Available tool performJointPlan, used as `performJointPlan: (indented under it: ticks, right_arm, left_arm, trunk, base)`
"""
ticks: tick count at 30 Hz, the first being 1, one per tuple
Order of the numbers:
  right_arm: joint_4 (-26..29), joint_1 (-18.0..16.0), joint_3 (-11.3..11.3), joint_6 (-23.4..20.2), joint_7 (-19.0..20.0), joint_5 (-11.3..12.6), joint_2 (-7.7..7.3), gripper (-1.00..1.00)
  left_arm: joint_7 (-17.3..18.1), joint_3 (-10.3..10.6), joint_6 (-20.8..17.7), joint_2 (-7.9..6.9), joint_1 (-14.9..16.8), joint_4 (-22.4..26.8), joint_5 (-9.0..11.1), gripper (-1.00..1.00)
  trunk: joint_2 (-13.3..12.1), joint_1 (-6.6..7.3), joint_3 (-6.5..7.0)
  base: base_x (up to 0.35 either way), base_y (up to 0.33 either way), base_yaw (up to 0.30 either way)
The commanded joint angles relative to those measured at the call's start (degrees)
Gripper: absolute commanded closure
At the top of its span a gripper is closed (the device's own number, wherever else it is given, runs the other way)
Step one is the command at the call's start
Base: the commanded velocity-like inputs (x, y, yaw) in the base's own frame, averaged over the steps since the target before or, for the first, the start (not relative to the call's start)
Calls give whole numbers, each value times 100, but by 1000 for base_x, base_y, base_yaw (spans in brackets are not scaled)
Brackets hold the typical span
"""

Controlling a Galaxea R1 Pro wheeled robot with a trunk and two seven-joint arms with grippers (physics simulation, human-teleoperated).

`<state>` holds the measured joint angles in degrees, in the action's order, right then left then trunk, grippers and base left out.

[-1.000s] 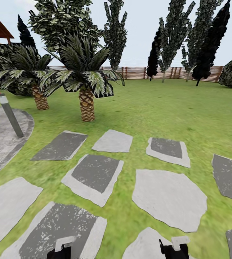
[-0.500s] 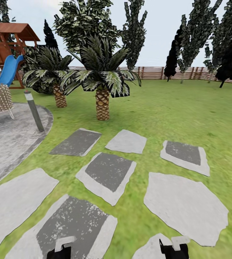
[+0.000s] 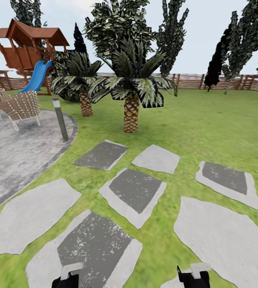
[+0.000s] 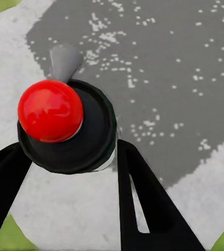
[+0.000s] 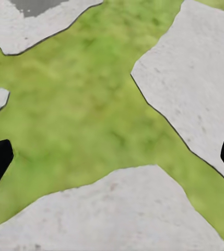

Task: Pick up the pesticide atomizer in the garden and spray insectifuge to fully cover both potted plants in the garden.

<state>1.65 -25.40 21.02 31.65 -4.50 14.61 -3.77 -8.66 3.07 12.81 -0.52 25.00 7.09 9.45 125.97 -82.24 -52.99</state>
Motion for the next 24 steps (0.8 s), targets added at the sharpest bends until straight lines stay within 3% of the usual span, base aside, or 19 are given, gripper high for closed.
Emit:
performJointPlan:
  ticks: [1,24]
  right_arm:
    - [2,0,51,10,-25,33,-1,-100]
    - [11,0,51,8,-23,33,7,-100]
  left_arm:
    - [-13,36,20,0,5,-5,49,100]
    - [-13,36,20,-1,5,-5,49,100]
  trunk:
    - [2,1,-5]
    - [2,1,-72]
  base:
    - [0,0,280]
    - [0,0,274]
